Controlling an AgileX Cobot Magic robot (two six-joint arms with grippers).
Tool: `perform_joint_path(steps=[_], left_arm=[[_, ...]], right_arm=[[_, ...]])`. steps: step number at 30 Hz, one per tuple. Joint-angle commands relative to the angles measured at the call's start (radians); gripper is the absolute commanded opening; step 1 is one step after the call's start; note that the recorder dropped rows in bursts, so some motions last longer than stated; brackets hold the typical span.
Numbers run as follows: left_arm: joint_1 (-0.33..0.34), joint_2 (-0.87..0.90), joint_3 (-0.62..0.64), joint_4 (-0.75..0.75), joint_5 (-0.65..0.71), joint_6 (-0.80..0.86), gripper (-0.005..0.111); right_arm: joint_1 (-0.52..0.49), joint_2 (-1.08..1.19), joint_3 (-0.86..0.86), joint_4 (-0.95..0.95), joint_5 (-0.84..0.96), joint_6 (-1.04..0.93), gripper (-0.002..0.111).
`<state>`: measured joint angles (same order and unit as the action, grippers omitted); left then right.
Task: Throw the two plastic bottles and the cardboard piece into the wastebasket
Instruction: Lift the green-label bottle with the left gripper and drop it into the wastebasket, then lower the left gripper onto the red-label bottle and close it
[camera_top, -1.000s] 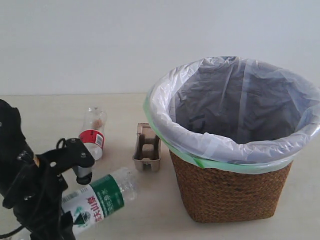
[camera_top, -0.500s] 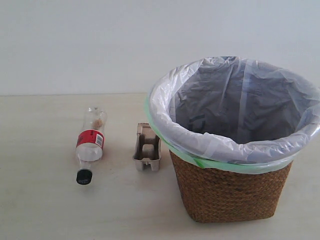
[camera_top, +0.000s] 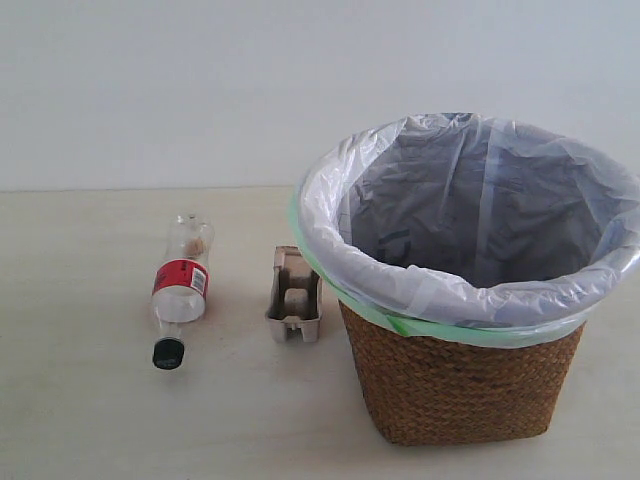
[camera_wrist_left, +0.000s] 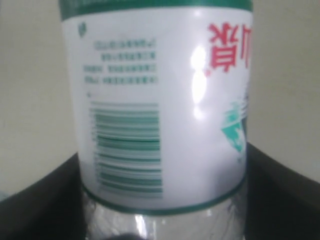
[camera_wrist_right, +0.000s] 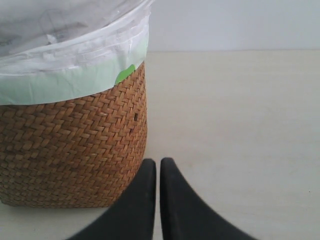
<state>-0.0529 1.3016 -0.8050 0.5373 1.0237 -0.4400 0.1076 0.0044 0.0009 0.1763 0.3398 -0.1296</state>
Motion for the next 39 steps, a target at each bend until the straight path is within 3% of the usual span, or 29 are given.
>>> perform_joint_path(steps=[1,5,8,10,12,15,17,22,26,31,39], left_arm=[[0.001,0.058,-0.091,-0.329,-0.115,0.232,0.004],[-0.066,0.095,-0.282,-1.076,-0.159,0.765,0.009],[-0.172,0.143,-0.460,-1.639,-0.110,1.102,0.034],[-0.242,0.180,-0.605,-1.762,-0.112,1.106,0.058],[-0.301,0.219,-0.759,-1.650,-0.162,0.930,0.080],[-0.351,0.261,-0.899,-1.286,-0.106,0.618,0.094],[-0.367,0.278,-0.923,-1.054,-0.016,0.458,0.096],[-0.367,0.301,-0.888,-0.749,0.188,0.383,0.096],[-0.367,0.316,-0.793,-0.489,0.197,0.280,0.096],[-0.367,0.327,-0.667,-0.424,0.197,0.274,0.096],[-0.367,0.399,-0.601,-0.385,0.130,0.274,0.096]], right_arm=[[-0.005,-0.004,-0.001,-0.005,-0.005,-0.004,0.000],[-0.005,-0.004,-0.001,-0.005,-0.005,-0.004,0.000],[-0.005,-0.004,-0.001,-0.005,-0.005,-0.004,0.000],[-0.005,-0.004,-0.001,-0.005,-0.005,-0.004,0.000],[-0.005,-0.004,-0.001,-0.005,-0.005,-0.004,0.000],[-0.005,-0.004,-0.001,-0.005,-0.005,-0.004,0.000],[-0.005,-0.004,-0.001,-0.005,-0.005,-0.004,0.000],[-0.005,-0.004,-0.001,-0.005,-0.005,-0.004,0.000],[-0.005,-0.004,-0.001,-0.005,-0.005,-0.004,0.000],[-0.005,-0.004,-0.001,-0.005,-0.005,-0.004,0.000],[-0.005,-0.004,-0.001,-0.005,-0.005,-0.004,0.000]])
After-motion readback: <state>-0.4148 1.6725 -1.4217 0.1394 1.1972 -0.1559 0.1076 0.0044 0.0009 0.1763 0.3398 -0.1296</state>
